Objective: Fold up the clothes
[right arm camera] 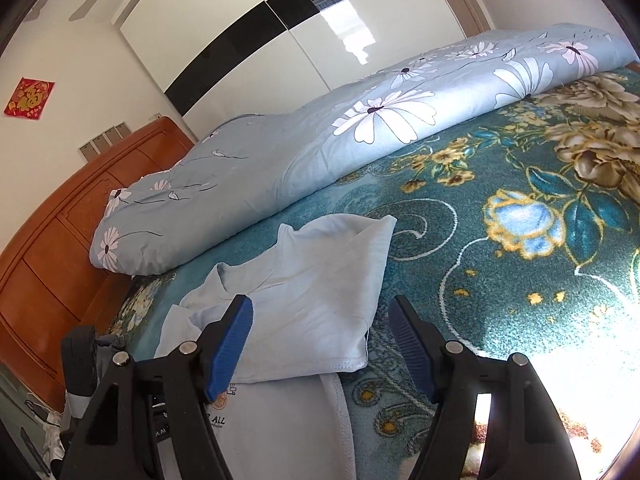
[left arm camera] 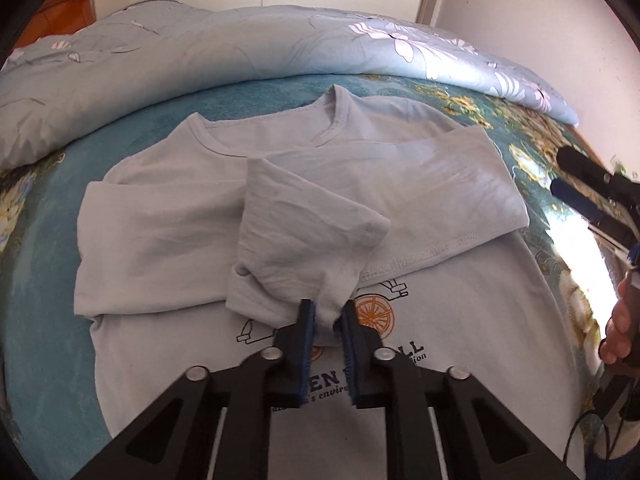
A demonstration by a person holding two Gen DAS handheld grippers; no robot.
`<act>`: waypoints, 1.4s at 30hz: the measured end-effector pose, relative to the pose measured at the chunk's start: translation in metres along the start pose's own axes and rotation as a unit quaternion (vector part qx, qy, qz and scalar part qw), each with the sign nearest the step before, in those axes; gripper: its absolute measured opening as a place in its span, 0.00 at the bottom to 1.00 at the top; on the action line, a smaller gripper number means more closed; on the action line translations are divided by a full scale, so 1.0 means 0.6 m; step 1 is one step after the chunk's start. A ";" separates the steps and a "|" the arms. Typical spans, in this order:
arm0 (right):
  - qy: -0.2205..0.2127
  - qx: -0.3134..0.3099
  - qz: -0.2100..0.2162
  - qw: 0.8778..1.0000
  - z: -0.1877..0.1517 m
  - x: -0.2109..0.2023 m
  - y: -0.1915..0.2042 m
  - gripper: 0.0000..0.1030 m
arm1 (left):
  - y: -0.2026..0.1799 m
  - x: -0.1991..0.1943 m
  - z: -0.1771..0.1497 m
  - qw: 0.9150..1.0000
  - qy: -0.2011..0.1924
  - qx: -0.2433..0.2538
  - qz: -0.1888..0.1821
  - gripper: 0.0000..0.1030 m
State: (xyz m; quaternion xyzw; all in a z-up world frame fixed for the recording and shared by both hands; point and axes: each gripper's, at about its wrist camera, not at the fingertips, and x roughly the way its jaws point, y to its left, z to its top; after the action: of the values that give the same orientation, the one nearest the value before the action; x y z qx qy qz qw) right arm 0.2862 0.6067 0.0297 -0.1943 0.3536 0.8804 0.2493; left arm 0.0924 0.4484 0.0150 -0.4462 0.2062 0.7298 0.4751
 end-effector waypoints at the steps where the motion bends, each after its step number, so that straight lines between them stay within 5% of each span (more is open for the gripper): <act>1: 0.000 0.003 0.000 1.000 -0.001 -0.001 -0.003 0.70 | 0.011 -0.010 0.001 1.000 -0.009 -0.012 -0.007 0.06; 6: -0.004 0.017 0.000 1.000 0.000 -0.005 -0.014 0.70 | 0.109 -0.078 0.014 0.988 -0.084 -0.120 -0.044 0.06; 11: 0.007 0.020 0.002 1.000 -0.003 0.002 -0.015 0.70 | 0.250 -0.074 0.004 0.951 -0.095 -0.282 -0.087 0.04; 14: 0.009 0.020 0.002 1.000 -0.004 0.005 -0.015 0.70 | 0.308 -0.037 -0.021 0.915 -0.076 -0.363 -0.161 0.09; 16: 0.010 0.020 0.003 1.000 -0.004 0.006 -0.016 0.70 | 0.332 -0.017 -0.037 0.894 -0.062 -0.402 -0.189 0.25; 17: 0.011 0.020 0.002 1.000 -0.004 0.006 -0.016 0.70 | 0.337 -0.011 -0.044 0.887 -0.058 -0.414 -0.198 0.38; 18: 0.011 0.020 0.002 1.000 -0.005 0.007 -0.015 0.70 | 0.337 -0.009 -0.048 0.885 -0.059 -0.415 -0.204 0.40; 23: 0.019 0.018 0.001 1.000 -0.008 0.013 -0.014 0.70 | 0.305 -0.008 -0.033 0.906 -0.055 -0.369 -0.200 0.54; 26: 0.023 0.014 0.002 1.000 -0.010 0.015 -0.011 0.70 | 0.281 0.000 -0.023 0.920 -0.028 -0.345 -0.183 0.54; 31: 0.027 0.008 0.004 1.000 -0.012 0.018 -0.006 0.70 | 0.262 -0.004 -0.025 0.924 -0.040 -0.339 -0.174 0.52; 32: 0.029 0.008 0.004 1.000 -0.012 0.019 -0.005 0.70 | 0.260 -0.002 -0.020 0.926 -0.040 -0.336 -0.165 0.48; 35: 0.031 0.008 0.004 0.999 -0.013 0.020 -0.005 0.70 | 0.254 0.003 -0.003 0.936 -0.037 -0.324 -0.137 0.04; 39: 0.028 0.015 -0.001 0.999 -0.013 0.019 -0.011 0.70 | 0.224 -0.016 0.042 0.966 -0.037 -0.244 -0.082 0.04; 42: 0.031 0.015 -0.002 0.999 -0.014 0.021 -0.012 0.70 | 0.217 -0.055 0.070 0.974 -0.078 -0.197 -0.083 0.04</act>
State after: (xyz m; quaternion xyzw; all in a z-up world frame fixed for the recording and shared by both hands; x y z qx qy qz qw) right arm 0.2819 0.6090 0.0139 -0.2186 0.3736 0.8681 0.2432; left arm -0.0357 0.4015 0.0488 -0.4883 -0.0166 0.7468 0.4512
